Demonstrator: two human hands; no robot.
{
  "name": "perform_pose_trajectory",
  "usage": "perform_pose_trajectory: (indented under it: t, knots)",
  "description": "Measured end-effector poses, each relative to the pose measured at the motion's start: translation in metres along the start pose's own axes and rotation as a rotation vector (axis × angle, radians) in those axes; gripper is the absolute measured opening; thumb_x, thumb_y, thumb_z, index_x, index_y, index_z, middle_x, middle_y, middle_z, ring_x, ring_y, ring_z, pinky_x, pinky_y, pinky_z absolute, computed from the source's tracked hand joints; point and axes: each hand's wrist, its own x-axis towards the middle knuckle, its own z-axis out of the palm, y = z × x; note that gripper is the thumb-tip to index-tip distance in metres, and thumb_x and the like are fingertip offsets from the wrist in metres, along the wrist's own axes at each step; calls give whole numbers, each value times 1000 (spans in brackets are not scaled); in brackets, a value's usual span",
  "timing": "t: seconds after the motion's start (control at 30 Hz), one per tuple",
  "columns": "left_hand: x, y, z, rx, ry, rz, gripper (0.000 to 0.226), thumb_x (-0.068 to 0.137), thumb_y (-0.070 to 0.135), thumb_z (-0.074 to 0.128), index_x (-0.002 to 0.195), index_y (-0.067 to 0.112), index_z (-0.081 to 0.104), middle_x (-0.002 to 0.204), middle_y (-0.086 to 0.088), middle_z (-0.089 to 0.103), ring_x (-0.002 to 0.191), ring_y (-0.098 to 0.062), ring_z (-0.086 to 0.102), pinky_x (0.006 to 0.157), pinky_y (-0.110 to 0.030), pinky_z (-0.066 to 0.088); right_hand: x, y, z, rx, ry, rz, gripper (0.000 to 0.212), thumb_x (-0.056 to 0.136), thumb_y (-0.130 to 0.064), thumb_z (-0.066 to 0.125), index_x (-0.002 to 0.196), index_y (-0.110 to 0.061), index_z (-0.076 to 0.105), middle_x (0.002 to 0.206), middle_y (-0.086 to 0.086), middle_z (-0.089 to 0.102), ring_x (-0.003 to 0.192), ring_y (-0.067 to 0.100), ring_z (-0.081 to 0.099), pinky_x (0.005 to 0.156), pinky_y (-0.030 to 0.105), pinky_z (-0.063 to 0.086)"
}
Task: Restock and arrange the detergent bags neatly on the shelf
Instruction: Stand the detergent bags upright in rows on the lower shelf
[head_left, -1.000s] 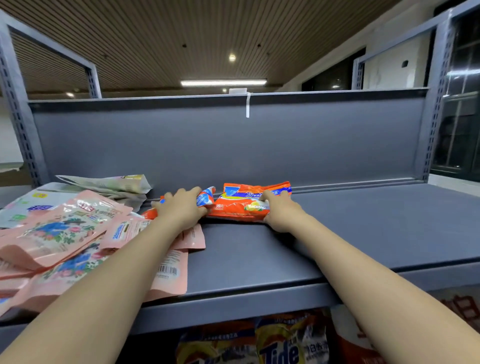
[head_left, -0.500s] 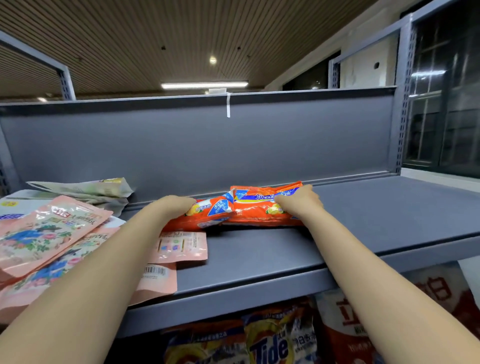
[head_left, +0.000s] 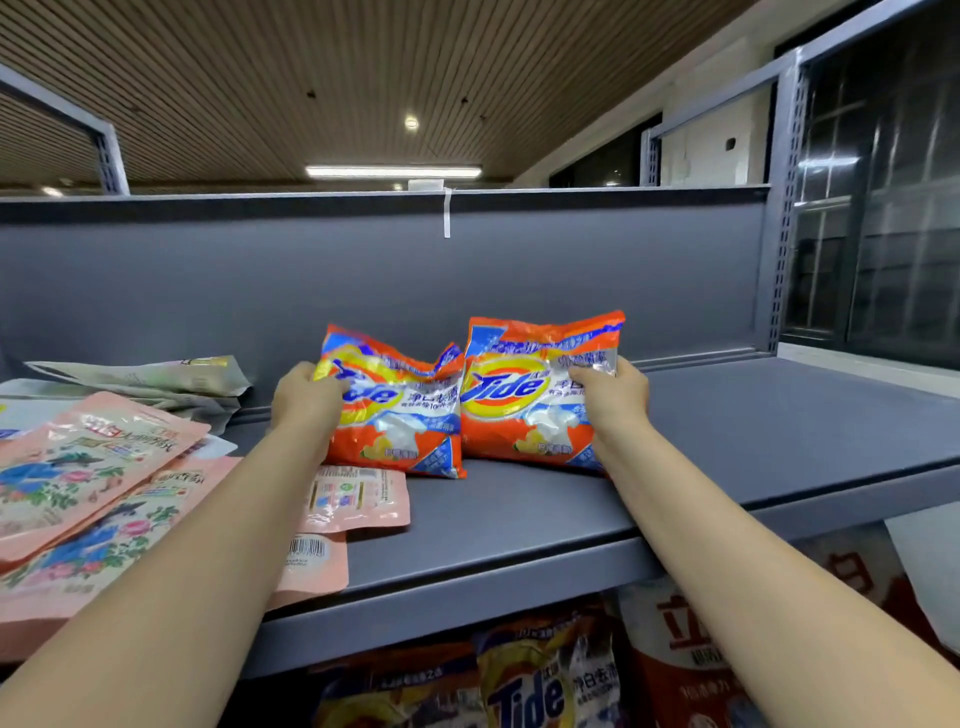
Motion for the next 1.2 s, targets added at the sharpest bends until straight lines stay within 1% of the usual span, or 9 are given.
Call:
perform_pose_trajectory:
  t: [0.1, 0.2, 0.3, 0.4, 0.53, 0.67, 0.77, 0.93, 1.2]
  knots:
    - [-11, 11, -6, -158, 16, 98, 16, 83, 12, 62, 76, 11, 48, 82, -8, 61, 68, -22, 55, 58, -26, 44, -3, -2, 4, -126, 28, -216, 31, 61, -46, 58, 84, -26, 66, 97, 8, 65, 86, 29, 66, 80, 48, 55]
    - [-17, 21, -16, -321, -139, -76, 16, 73, 14, 69, 81, 8, 57, 63, -4, 66, 60, -21, 58, 51, -18, 45, -10, -8, 4, -171, 10, -327, 34, 67, -45, 53, 94, -27, 61, 94, -2, 67, 87, 25, 66, 79, 48, 54]
    - [-22, 19, -26, -377, -406, -250, 47, 67, 30, 76, 108, 12, 63, 84, -13, 74, 72, -29, 71, 66, -38, 58, -15, -6, -1, -155, -17, -321, 17, 72, -36, 51, 86, -27, 58, 80, -4, 69, 81, 26, 67, 77, 52, 54]
    - [-26, 21, -27, -324, -442, -269, 19, 84, 27, 68, 92, 10, 63, 62, -10, 71, 50, -20, 67, 57, -36, 57, -19, -3, -8, -108, -55, -292, 8, 78, -30, 55, 85, -28, 59, 83, -5, 70, 83, 24, 69, 79, 52, 55]
    - [-35, 27, -15, -463, -273, -133, 10, 94, 22, 56, 91, 12, 57, 69, -5, 68, 44, -11, 63, 55, -30, 54, -35, -7, -20, -38, -23, -315, 12, 93, -20, 54, 85, -29, 58, 84, -8, 70, 80, 14, 70, 76, 46, 58]
    - [-51, 26, -3, -481, -67, 162, 14, 98, 22, 48, 107, 15, 56, 97, -1, 61, 81, -14, 62, 69, -25, 46, -51, -7, -34, 2, 97, -410, 18, 95, -17, 53, 81, -28, 56, 80, -10, 68, 75, 8, 69, 68, 35, 59]
    - [-56, 32, -1, -387, 69, 316, 20, 99, 25, 44, 110, 13, 56, 101, 0, 58, 91, -11, 54, 73, -19, 39, -63, -13, -39, 53, 126, -433, 22, 96, -19, 55, 78, -32, 55, 79, -13, 67, 74, 6, 70, 62, 28, 58]
    - [-49, 49, -10, -447, 254, 353, 28, 100, 27, 41, 115, 8, 56, 103, 2, 54, 93, -7, 48, 74, -12, 35, -79, -23, -50, 127, 117, -464, 19, 95, -21, 57, 80, -32, 55, 80, -17, 67, 76, 5, 71, 59, 21, 57]
    - [-64, 78, -43, -455, 297, 439, 33, 99, 30, 41, 120, 10, 55, 109, 5, 59, 95, -3, 54, 78, -5, 40, -90, -41, -71, 207, 124, -502, 21, 92, -13, 59, 80, -30, 58, 82, -8, 69, 76, 9, 71, 60, 22, 56]
